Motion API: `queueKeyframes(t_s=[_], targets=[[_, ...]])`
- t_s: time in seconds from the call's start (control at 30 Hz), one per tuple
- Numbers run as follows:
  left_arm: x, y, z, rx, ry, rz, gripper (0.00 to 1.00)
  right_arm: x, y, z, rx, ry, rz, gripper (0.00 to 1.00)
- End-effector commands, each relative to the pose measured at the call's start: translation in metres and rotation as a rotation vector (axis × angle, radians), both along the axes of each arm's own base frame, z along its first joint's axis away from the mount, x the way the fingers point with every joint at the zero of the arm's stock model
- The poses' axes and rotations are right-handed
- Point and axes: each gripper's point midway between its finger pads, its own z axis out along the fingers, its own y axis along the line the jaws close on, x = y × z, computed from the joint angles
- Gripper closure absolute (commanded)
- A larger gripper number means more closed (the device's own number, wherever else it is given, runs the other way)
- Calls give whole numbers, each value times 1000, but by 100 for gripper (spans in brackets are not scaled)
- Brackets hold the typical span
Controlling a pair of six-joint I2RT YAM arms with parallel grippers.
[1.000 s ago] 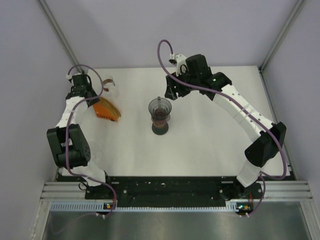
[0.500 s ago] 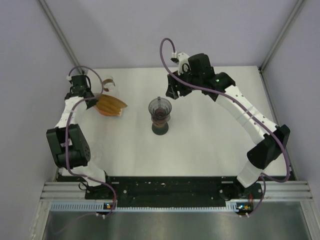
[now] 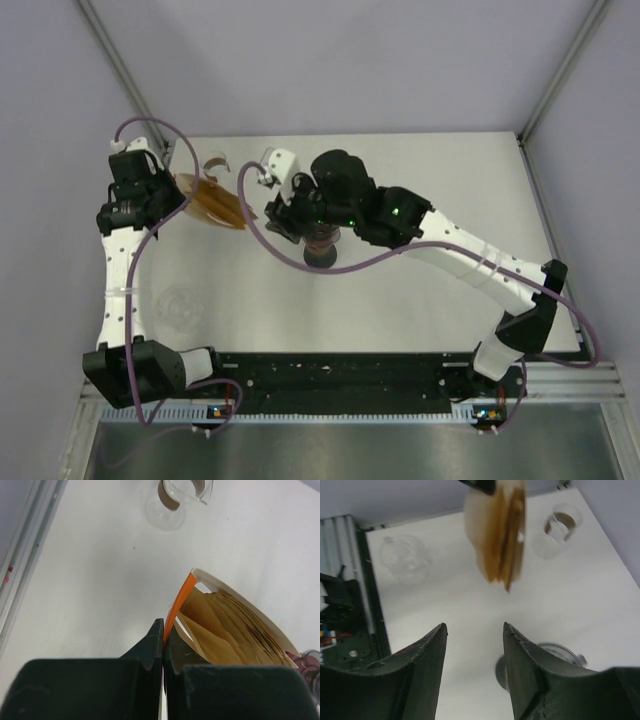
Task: Place the coffee filter in the dripper
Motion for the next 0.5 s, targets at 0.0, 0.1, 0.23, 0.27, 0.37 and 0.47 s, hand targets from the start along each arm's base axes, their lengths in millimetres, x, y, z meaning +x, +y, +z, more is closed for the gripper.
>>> queueKeyframes(t_s=[0.0, 0.1, 0.23, 0.27, 0.37, 0.47], targets=[[-28, -16, 6, -33, 45, -65, 100, -48, 51, 70, 270, -112, 240, 57], [-38, -20, 9, -25, 52, -87, 100, -58, 79, 60, 364, -54, 273, 69], [-49, -24, 10, -23, 67, -102, 100, -64, 105, 38, 417, -9, 314, 75], [-51, -25, 9, -23, 71, -107, 100, -67, 112, 31, 421, 37, 319, 75], [-54, -28, 7, -31, 81, -118, 100, -66, 128, 12, 401, 81, 322, 75], [-57, -31, 5, -48, 90, -130, 100, -51, 137, -3, 386, 93, 258, 75]])
